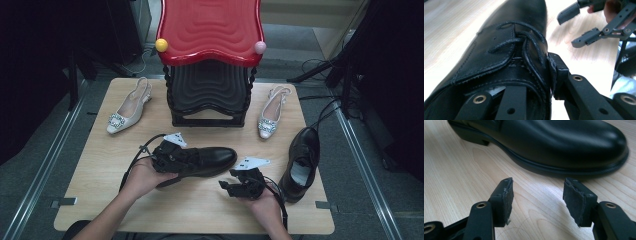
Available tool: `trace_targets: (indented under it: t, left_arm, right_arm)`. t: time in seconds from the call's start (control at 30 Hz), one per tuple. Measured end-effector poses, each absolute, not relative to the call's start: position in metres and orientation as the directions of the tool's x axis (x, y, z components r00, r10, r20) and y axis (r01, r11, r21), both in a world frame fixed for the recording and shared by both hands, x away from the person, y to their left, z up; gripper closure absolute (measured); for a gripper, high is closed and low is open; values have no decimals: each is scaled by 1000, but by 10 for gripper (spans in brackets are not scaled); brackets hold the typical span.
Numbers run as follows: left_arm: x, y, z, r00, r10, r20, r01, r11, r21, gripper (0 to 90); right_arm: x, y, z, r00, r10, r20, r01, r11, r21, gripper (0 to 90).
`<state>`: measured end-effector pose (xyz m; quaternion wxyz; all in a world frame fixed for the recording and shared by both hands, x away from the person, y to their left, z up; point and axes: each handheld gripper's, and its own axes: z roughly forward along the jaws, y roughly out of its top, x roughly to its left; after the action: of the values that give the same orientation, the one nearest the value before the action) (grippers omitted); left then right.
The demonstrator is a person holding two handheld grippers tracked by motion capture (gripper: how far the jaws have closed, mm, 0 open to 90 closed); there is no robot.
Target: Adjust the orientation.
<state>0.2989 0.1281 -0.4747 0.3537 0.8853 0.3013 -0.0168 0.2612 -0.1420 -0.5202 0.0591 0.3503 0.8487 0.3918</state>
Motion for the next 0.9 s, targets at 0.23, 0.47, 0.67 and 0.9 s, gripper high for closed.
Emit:
trace_targets:
  t: [0.23, 0.47, 0.67, 0.9]
  left_arm:
    - [299, 134, -472, 826, 520, -218, 530, -585, 614, 676]
    - [296, 160, -456, 813, 526, -251, 551, -554, 624, 579]
    - [290, 185, -439, 808, 545, -225, 543, -540, 643, 576]
    - [288, 213, -430, 798, 568, -203, 541, -525, 657, 787]
  right_arm:
    - [261, -140, -520, -748, 642, 171, 544, 444, 712, 428]
    - [261, -139, -519, -749, 641, 166, 538, 444, 716, 439]
    - [264, -136, -519, -753, 637, 166, 534, 443, 720, 460]
    - [267, -131, -519, -764, 622, 171, 527, 450, 720, 520]
